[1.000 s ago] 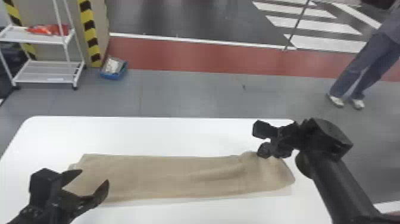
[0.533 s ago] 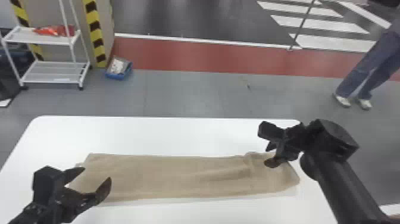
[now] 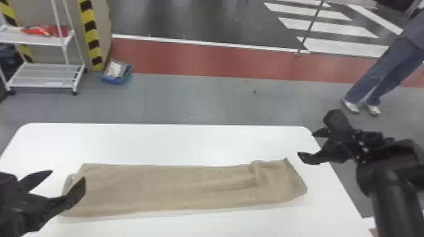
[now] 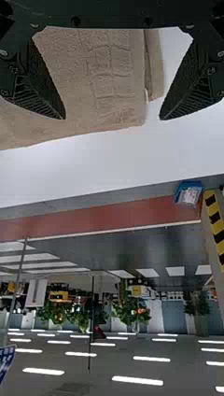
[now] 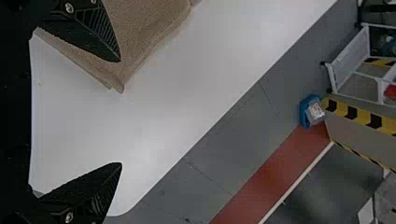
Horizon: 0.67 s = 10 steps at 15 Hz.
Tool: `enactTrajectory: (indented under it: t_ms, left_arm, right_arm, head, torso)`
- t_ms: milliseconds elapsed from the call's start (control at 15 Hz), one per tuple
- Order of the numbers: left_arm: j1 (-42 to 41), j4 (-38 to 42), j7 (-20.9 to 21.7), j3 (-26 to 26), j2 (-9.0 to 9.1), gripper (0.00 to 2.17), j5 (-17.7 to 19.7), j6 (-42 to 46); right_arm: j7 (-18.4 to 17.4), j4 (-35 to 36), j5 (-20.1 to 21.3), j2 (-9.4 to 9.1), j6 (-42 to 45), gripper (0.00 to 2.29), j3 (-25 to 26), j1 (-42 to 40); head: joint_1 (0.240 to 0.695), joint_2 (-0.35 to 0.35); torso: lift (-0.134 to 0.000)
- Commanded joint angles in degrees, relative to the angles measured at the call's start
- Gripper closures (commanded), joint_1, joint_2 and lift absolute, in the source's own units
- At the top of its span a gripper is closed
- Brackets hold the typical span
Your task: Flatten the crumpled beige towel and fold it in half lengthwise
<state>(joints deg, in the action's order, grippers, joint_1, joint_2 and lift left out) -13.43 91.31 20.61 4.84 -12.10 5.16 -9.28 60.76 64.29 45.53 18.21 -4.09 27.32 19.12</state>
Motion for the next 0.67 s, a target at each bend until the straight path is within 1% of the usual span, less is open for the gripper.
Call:
enactTrajectory:
  t_ms: [0,67,133,200,267,400,467,533,600]
  left_arm:
    - [-0.7,1.2,0.4,1.6,0.06,0.15,2.4,0.5]
    - [-1.1,1.2,1.3,1.6,0.06,0.15,3.0,1.6]
    - [-1.1,1.2,1.4,1.6,0.23,0.15,3.0,1.8]
    - [-1.1,0.8,1.4,1.4,0.32,0.15,3.0,2.1]
    - [-0.8,0.4,1.4,1.4,0.32,0.15,3.0,2.5]
    - [0.1,-1.1,1.4,1.4,0.14,0.15,3.0,3.7]
    - [0.2,-1.6,1.4,1.4,0.06,0.14,3.0,3.9]
    - [0.2,-1.9,1.4,1.4,-0.03,0.14,2.9,4.4]
    - [0.2,-2.4,1.6,1.4,-0.21,0.14,2.9,4.9]
  right_arm:
    - [1.2,3.1,-10.3,0.33,-6.4,0.2,4.0,-3.1]
    - [1.7,5.4,-13.9,0.16,-8.4,0.21,5.7,-5.8]
    - [2.6,6.8,-17.8,-0.28,-10.6,0.21,6.3,-8.0]
    - [3.5,9.0,-22.4,-0.9,-14.2,0.27,6.6,-10.9]
    - [3.7,12.4,-25.7,-2.65,-15.4,0.29,6.5,-14.2]
    - [3.0,16.2,-26.0,-7.75,-13.3,0.29,6.9,-18.2]
    - [2.1,16.6,-26.1,-9.77,-10.1,0.29,6.2,-19.9]
    - [1.1,16.6,-26.6,-11.09,-7.6,0.36,5.3,-20.8]
    - [0.1,16.3,-27.7,-12.23,-5.5,0.67,4.6,-21.6]
  head:
    - [0.695,-0.222]
    - [0.695,-0.224]
    - [0.695,-0.227]
    - [0.695,-0.241]
    - [0.695,-0.243]
    - [0.695,-0.236]
    - [0.695,-0.209]
    - [0.695,-0.19]
    - [0.695,-0.174]
  torso:
    - [0.0]
    - [0.0]
    - [0.0]
    - [0.0]
    - [0.0]
    - [0.0]
    - [0.0]
    - [0.0]
    - [0.0]
